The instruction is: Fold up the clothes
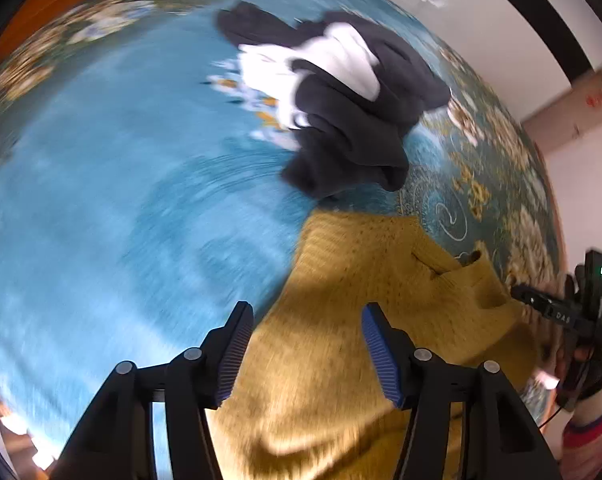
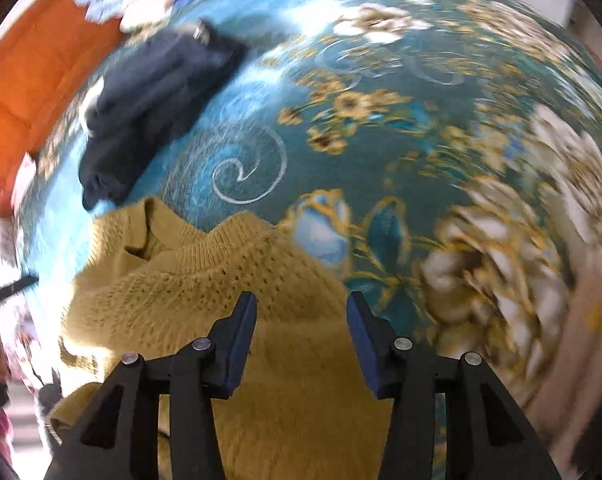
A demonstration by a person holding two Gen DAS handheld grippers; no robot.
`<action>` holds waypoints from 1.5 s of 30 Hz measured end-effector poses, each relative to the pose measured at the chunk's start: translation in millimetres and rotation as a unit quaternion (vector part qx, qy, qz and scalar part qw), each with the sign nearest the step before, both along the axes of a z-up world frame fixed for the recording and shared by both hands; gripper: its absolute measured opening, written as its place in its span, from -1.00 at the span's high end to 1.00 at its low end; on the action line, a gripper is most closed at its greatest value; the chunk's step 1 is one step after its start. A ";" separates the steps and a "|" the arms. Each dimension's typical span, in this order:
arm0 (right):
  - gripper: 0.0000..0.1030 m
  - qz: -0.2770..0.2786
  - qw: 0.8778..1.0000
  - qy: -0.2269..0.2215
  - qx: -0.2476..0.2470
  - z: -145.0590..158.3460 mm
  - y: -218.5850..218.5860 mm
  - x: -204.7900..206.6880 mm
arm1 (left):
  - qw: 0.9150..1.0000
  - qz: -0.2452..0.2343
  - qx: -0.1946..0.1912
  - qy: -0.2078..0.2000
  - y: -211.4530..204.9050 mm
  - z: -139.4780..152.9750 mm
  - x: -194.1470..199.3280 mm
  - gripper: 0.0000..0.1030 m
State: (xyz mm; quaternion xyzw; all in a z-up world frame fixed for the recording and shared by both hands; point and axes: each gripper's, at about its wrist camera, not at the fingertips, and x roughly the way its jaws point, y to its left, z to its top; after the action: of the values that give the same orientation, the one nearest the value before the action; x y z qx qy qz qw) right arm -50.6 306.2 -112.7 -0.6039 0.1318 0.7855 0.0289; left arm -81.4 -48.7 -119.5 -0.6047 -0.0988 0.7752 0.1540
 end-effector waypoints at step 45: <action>0.86 0.044 0.961 0.243 0.122 201.6 -53.8 -139.7 | 0.959 0.091 0.080 0.257 -67.7 205.4 -93.1 0.86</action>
State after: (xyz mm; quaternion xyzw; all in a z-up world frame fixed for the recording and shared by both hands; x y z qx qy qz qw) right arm -190.3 252.4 88.9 -0.3922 0.0114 0.9192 0.0342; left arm -174.4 -116.4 85.9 -0.3594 -0.1719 0.9047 0.1511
